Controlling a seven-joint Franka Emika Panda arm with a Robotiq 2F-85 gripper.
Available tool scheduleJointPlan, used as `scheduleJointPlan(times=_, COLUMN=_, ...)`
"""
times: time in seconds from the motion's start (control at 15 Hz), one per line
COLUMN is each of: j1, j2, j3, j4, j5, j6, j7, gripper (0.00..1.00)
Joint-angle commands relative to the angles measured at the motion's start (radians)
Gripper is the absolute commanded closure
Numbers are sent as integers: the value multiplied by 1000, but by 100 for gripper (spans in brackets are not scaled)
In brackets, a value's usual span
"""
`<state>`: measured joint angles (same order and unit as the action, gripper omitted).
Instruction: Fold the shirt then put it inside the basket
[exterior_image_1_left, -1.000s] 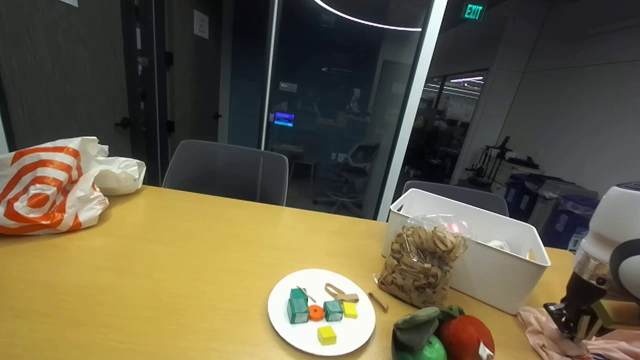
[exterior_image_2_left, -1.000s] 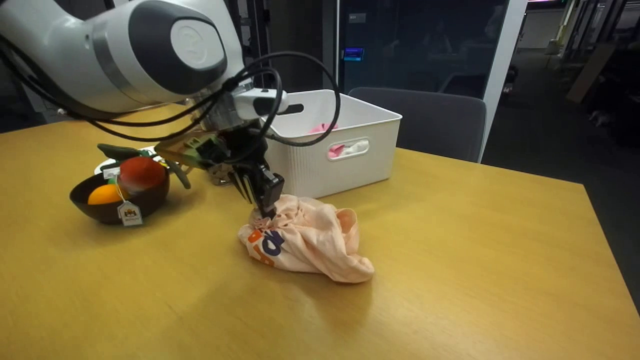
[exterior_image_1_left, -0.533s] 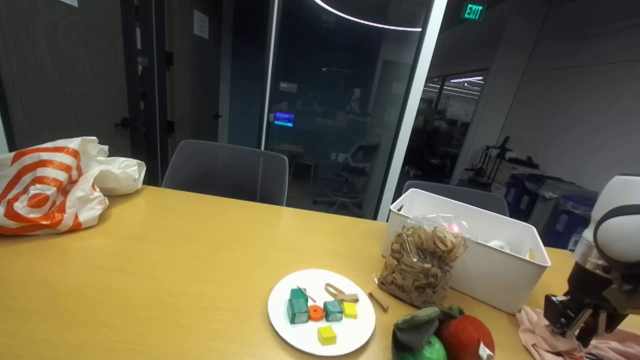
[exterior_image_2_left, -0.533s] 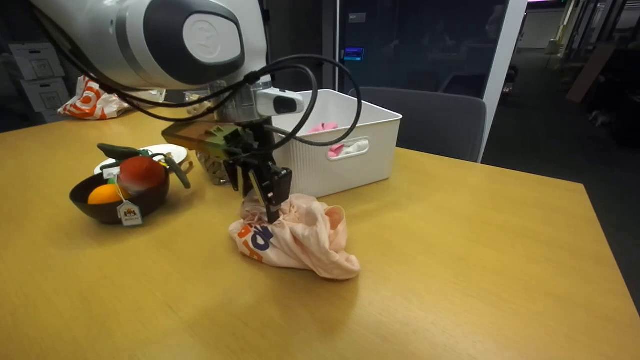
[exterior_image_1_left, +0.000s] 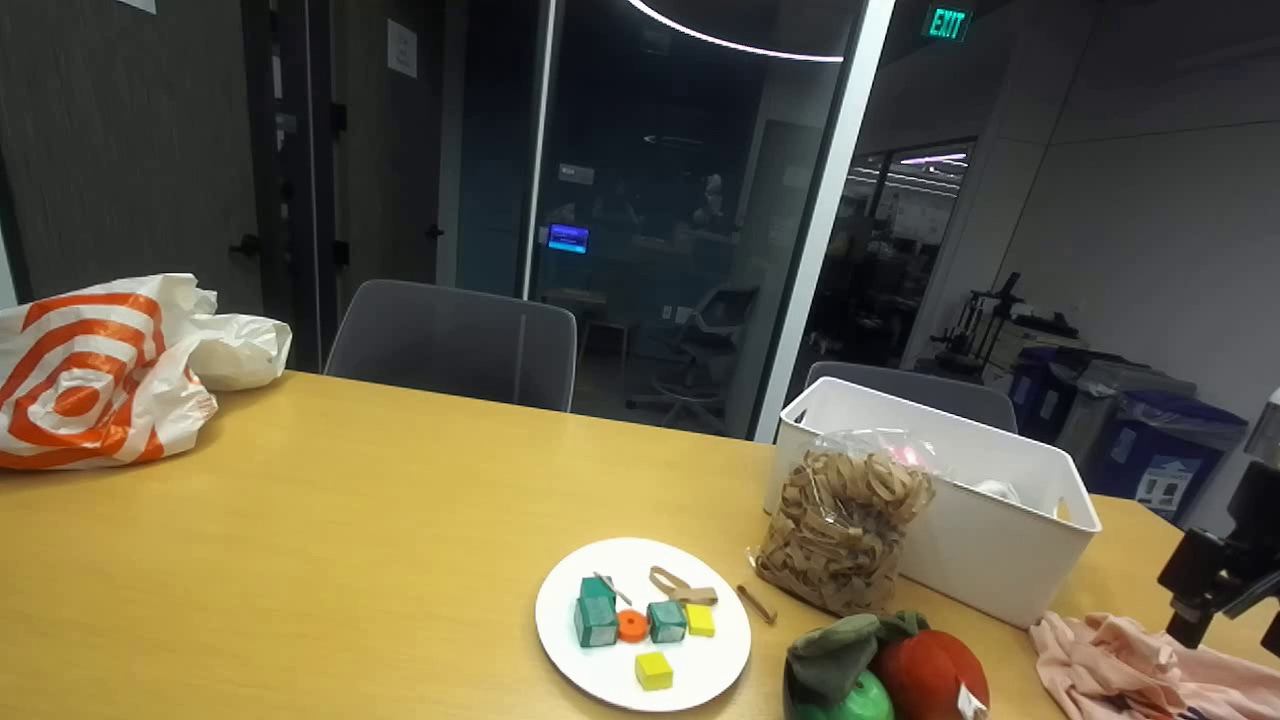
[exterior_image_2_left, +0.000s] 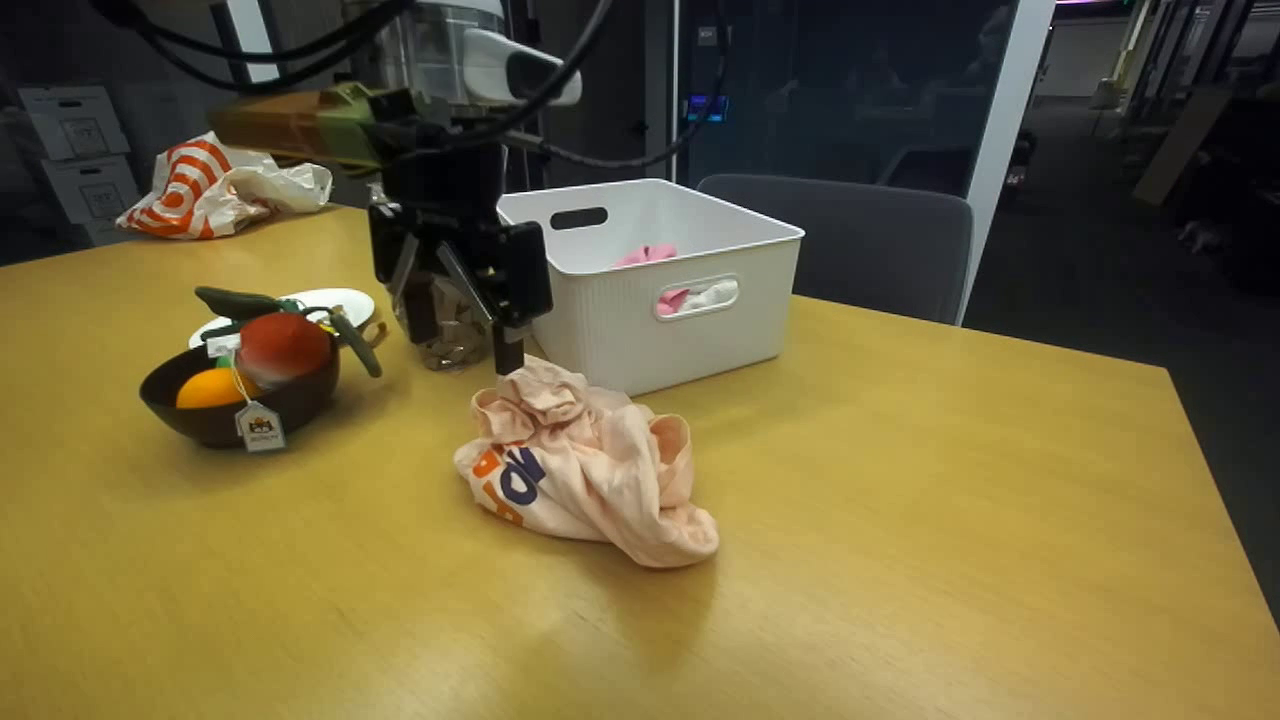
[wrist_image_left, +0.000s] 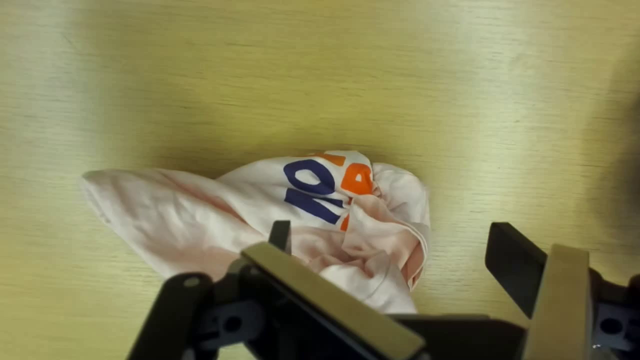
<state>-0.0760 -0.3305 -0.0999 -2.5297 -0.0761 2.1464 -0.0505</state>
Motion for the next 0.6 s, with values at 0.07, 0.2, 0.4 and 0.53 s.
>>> scheduleJointPlan(times=0.07, j1=-30, j2=-14, j3=22, j4=-34, j5=6, j6=15, j7=139, gripper=0)
scheduleJointPlan(times=0.2, j1=-34, j2=33, j3=30, j4=-34, j5=36, j6=12, j7=244, gripper=0)
scheduleJointPlan(times=0.4, j1=-34, j2=112, j3=36, j4=-24, j5=79, j6=40, j7=385, gripper=0)
scheduleJointPlan(times=0.53, j1=-37, j2=161, j3=36, j4=-10, j5=112, j6=107, j7=467, gripper=0)
